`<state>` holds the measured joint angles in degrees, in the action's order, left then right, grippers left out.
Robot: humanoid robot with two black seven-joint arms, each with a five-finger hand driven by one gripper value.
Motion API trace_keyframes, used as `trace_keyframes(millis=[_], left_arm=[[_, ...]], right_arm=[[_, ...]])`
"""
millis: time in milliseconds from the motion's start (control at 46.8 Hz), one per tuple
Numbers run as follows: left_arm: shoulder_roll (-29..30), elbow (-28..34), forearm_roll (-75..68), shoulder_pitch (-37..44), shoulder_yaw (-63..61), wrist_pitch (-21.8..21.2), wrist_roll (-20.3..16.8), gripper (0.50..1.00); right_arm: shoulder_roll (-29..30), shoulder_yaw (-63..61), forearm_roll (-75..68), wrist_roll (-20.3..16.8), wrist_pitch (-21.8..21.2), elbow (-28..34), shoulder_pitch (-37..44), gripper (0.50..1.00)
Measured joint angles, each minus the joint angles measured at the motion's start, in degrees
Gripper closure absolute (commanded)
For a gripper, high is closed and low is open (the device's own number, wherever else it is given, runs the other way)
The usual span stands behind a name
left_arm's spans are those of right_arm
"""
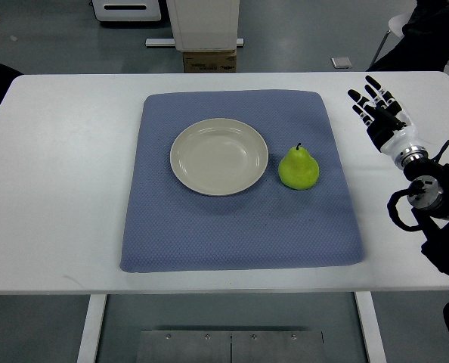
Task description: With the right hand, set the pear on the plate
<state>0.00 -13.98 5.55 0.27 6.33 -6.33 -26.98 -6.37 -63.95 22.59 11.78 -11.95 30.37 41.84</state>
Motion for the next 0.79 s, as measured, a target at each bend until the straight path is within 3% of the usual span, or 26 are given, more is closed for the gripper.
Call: trace_keyframes(millis=[128, 299, 791], left_arm=[[0.0, 0.0, 0.0, 0.0, 0.0, 0.0, 0.0, 0.5], [0.0, 0.0, 0.0, 0.0, 0.0, 0.0, 0.0, 0.5], [0.0, 0.0, 0.0, 0.0, 0.0, 0.0, 0.0, 0.5]], right_arm=[[-0.2, 2.6, 0.1, 0.3, -0.9, 0.4, 0.1, 0.5], [-1.3, 6.0, 0.1, 3.6, -2.0, 1.2, -0.5, 0.5], [-6.5, 16.7, 0.1, 12.7, -14.9, 2.3, -1.5, 0.5]])
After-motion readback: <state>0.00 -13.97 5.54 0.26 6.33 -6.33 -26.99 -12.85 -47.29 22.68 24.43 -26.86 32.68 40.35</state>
